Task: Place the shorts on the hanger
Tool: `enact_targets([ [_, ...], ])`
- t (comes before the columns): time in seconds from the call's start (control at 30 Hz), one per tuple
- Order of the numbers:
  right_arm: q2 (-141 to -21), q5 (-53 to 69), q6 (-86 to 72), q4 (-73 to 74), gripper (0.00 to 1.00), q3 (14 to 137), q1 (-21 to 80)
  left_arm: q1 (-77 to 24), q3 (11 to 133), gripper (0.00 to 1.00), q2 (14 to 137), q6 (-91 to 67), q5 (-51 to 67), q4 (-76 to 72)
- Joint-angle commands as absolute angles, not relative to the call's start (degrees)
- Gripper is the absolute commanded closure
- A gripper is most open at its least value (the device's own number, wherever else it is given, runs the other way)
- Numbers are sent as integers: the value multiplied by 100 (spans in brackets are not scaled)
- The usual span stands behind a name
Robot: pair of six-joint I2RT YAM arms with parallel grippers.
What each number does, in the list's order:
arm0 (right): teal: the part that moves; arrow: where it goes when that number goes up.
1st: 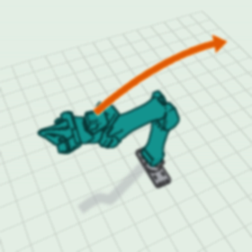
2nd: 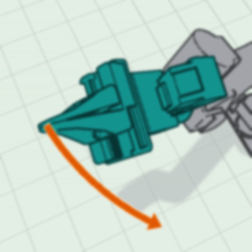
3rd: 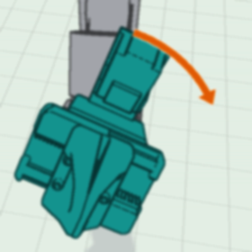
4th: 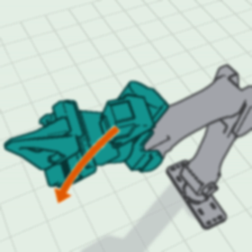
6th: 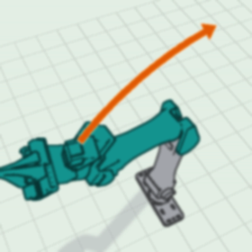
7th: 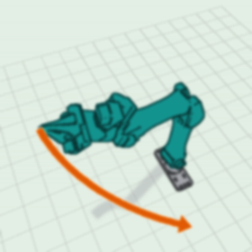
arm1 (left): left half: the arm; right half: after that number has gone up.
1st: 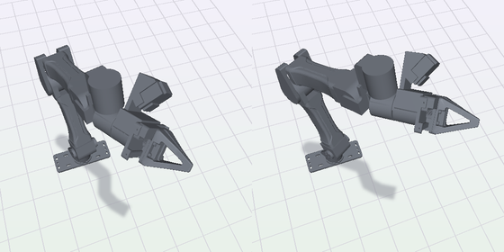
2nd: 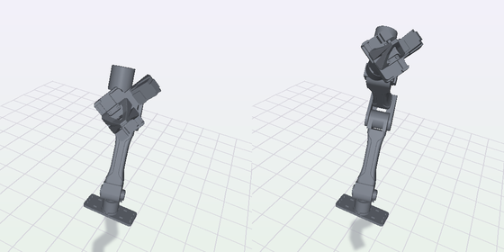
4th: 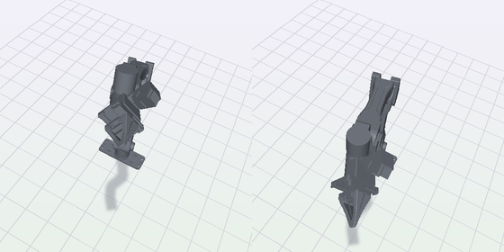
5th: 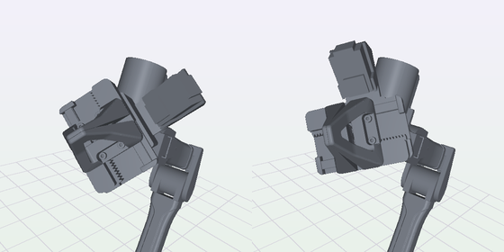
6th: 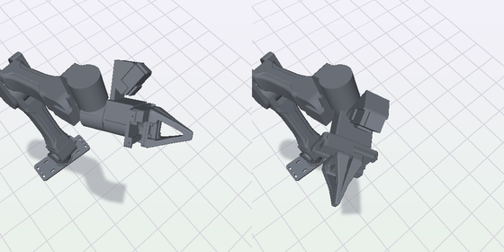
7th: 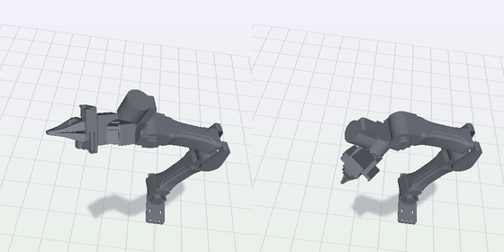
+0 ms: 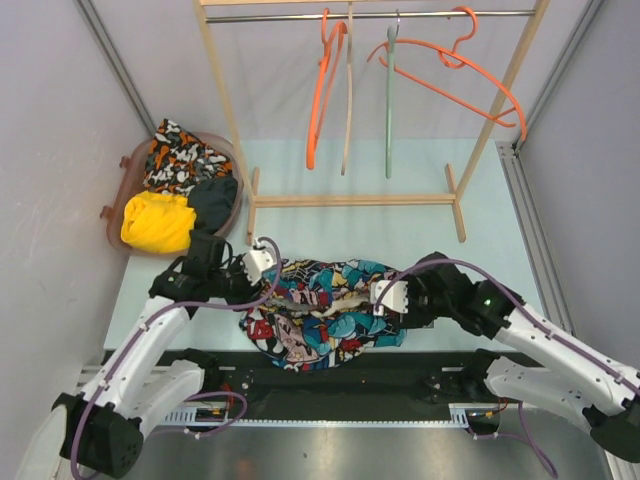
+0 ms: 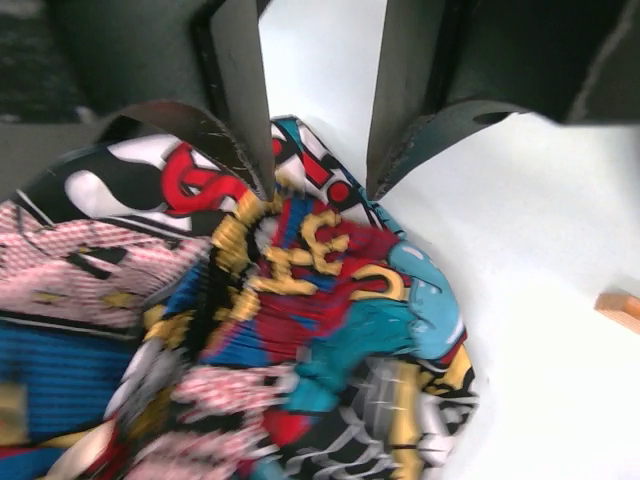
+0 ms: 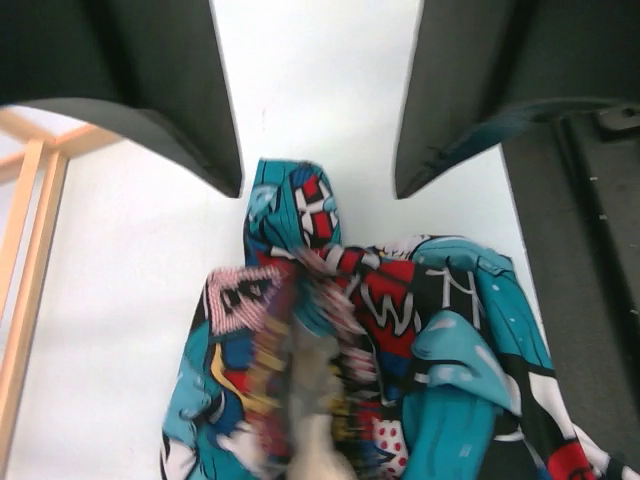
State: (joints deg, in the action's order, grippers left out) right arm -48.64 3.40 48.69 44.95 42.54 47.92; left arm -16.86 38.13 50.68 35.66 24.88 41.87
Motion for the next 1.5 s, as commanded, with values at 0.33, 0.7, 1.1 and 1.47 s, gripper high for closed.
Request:
enact_targets([
  [0.33, -4236, 158, 3086, 5037, 12, 5958, 4660, -1617, 5668, 29, 4790, 3412, 3322, 5511],
  [0.7, -4911, 913, 890, 4184, 1, 7943, 2744, -1591, 7645, 11, 5335, 1979, 3762, 4713],
  [1.1, -8125, 1668, 701, 4692, 1, 12711, 460, -1591, 7963, 5, 5335, 896, 3296, 3612],
  [1.47, -9290, 2768, 1986, 5151, 0, 13685, -659, -1591, 7603, 5, 5186, 1055, 3191, 3533],
])
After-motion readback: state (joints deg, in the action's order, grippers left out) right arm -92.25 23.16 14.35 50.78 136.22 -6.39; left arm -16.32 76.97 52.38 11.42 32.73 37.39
